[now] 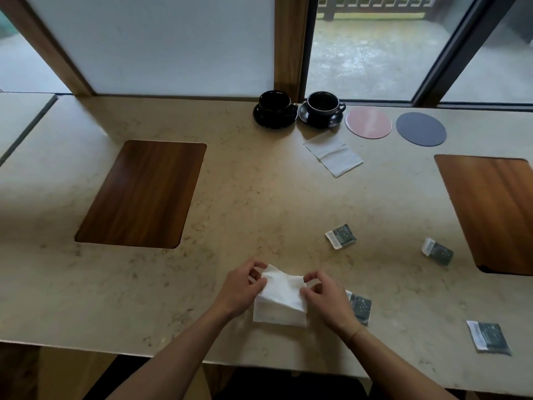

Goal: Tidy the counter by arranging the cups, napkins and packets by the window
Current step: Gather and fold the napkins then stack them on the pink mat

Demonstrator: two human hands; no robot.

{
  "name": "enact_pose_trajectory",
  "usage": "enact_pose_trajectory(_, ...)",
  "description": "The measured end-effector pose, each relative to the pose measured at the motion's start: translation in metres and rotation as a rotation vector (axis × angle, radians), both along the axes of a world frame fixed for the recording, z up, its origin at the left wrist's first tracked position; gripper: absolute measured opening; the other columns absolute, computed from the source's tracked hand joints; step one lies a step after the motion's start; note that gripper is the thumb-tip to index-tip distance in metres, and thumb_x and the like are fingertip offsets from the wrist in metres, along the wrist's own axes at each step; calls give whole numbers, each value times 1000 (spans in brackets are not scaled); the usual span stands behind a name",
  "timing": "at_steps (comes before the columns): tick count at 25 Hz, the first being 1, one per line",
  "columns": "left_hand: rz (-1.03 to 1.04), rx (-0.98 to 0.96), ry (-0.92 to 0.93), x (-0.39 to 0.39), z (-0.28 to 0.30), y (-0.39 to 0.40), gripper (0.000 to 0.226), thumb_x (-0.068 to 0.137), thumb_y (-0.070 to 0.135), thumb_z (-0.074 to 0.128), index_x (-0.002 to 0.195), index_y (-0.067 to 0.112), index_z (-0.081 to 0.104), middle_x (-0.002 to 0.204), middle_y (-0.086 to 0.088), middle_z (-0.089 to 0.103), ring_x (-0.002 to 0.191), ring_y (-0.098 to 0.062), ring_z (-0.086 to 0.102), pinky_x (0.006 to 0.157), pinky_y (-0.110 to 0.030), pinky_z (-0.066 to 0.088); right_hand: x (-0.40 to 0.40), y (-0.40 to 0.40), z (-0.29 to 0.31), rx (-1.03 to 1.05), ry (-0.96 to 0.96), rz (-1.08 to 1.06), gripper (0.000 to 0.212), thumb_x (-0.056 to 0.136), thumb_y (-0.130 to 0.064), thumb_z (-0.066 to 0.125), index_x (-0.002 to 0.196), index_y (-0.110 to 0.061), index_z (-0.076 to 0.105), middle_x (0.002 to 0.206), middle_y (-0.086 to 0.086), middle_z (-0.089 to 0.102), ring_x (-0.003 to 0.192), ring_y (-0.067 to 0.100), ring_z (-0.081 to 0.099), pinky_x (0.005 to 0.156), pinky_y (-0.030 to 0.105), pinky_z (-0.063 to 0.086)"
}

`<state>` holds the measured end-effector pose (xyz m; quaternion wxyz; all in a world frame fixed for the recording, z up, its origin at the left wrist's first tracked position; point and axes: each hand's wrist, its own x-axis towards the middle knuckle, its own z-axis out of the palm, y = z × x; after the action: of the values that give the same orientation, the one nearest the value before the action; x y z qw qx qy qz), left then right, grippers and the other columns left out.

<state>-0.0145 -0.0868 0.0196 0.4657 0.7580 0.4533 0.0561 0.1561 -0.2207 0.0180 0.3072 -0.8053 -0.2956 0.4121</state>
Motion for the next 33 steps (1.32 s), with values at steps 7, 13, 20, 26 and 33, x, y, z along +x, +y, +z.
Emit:
enact_pose_trajectory(7, 17, 50, -58, -15, -2, -12, 28, 91, 23, 61, 117, 31, 55, 97, 8, 59, 77, -9, 64, 69, -24, 58, -9, -8, 5, 58, -58, -23, 9, 91, -24, 58, 97, -31, 56, 79, -1, 69, 75, 12, 63, 69, 34, 54)
enact_pose_trajectory(13, -22, 86, -10, -20, -10, -22, 35, 89, 20, 62, 122, 29, 54, 90, 10, 60, 78, -5, 62, 75, -27, 56, -18, -14, -6, -21, -205, 51, 14, 91, -32, 57, 100, -40, 48, 80, -7, 65, 77, 9, 62, 71, 39, 56)
enact_pose_trajectory(20, -95, 187, 90, -26, -13, -23, 39, 87, 30, 61, 124, 35, 51, 84, 17, 56, 74, -4, 55, 69, -22, 51, -24, -14, -9, -56, -310, 83, 20, 91, -34, 56, 108, -36, 46, 75, -7, 63, 73, 14, 60, 64, 37, 51)
enact_pose_trajectory(26, -142, 197, 97, -31, -14, -24, 40, 85, 31, 62, 122, 39, 49, 82, 16, 56, 71, -4, 56, 65, -24, 53, -22, -13, -12, -58, -307, 90, 27, 90, -33, 58, 112, -38, 43, 71, -4, 64, 69, 11, 61, 64, 37, 53)
enact_pose_trajectory(33, -140, 197, 147, -29, -16, -24, 41, 86, 35, 60, 124, 38, 46, 83, 15, 55, 74, -5, 56, 66, -24, 54, -23, -13, -12, -98, -347, 140, 33, 90, -37, 57, 115, -39, 36, 72, -5, 64, 68, 12, 62, 63, 38, 55)
